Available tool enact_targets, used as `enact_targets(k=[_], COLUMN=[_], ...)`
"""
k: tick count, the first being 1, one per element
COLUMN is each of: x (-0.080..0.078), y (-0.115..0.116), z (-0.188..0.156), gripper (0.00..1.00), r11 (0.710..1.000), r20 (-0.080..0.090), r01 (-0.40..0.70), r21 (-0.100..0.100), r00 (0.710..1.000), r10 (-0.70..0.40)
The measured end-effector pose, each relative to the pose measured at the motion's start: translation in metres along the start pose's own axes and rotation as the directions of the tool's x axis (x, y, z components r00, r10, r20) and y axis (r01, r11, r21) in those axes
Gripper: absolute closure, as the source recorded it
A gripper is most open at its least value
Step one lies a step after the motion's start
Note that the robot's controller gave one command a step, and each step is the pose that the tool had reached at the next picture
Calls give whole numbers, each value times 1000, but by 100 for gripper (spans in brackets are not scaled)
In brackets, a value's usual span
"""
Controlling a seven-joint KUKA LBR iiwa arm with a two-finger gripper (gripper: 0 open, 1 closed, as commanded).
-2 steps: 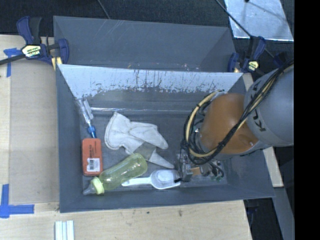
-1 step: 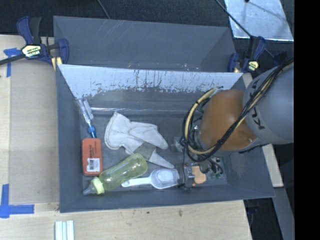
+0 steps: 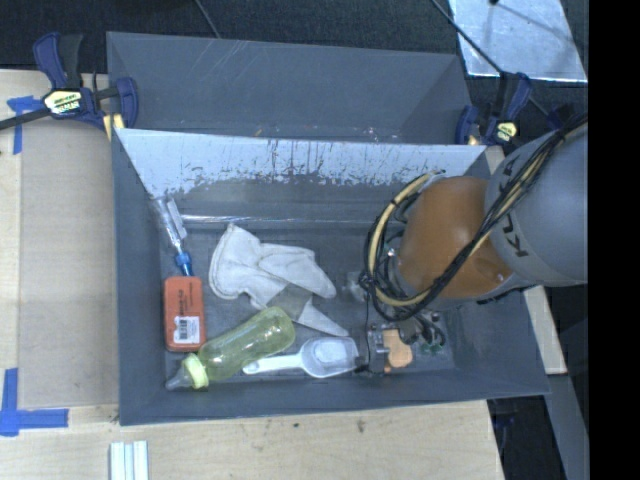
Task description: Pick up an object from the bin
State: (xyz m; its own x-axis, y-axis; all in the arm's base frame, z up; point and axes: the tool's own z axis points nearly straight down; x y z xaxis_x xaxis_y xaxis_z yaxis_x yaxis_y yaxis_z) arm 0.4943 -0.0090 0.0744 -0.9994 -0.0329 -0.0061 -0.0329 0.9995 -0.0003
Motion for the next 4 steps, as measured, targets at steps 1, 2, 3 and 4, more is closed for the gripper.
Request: enact_targets(k=[1, 2, 3, 4], x=[-13, -33, 1, 1], y=[32, 59, 85, 85], z=[-11, -23, 1, 1], gripper=[0, 0, 100, 100], r11=[991, 967, 999, 999], r20=[-3, -4, 6, 6], r01=[-131, -256, 40, 40], r21=[2, 1, 1, 1], r00=[991, 967, 999, 999], r10=[131, 256, -40, -40])
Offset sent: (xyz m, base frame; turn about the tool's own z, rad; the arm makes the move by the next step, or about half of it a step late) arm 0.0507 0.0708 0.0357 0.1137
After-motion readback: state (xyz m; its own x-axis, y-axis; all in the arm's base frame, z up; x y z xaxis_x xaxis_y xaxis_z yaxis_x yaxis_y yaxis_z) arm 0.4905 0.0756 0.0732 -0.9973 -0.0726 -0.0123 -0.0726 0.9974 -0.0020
